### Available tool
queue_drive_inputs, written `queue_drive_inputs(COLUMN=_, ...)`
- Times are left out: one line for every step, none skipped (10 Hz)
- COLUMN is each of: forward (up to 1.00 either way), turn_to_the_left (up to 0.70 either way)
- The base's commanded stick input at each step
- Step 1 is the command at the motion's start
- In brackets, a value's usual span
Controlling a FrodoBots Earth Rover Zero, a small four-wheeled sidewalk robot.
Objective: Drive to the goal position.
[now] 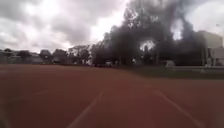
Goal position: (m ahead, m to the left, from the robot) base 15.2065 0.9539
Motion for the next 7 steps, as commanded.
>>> queue_drive_inputs(forward=0.70, turn_to_the_left=0.00)
queue_drive_inputs(forward=0.70, turn_to_the_left=0.00)
queue_drive_inputs(forward=0.70, turn_to_the_left=0.00)
queue_drive_inputs(forward=0.70, turn_to_the_left=0.00)
queue_drive_inputs(forward=0.70, turn_to_the_left=0.00)
queue_drive_inputs(forward=0.70, turn_to_the_left=0.00)
queue_drive_inputs(forward=0.70, turn_to_the_left=0.00)
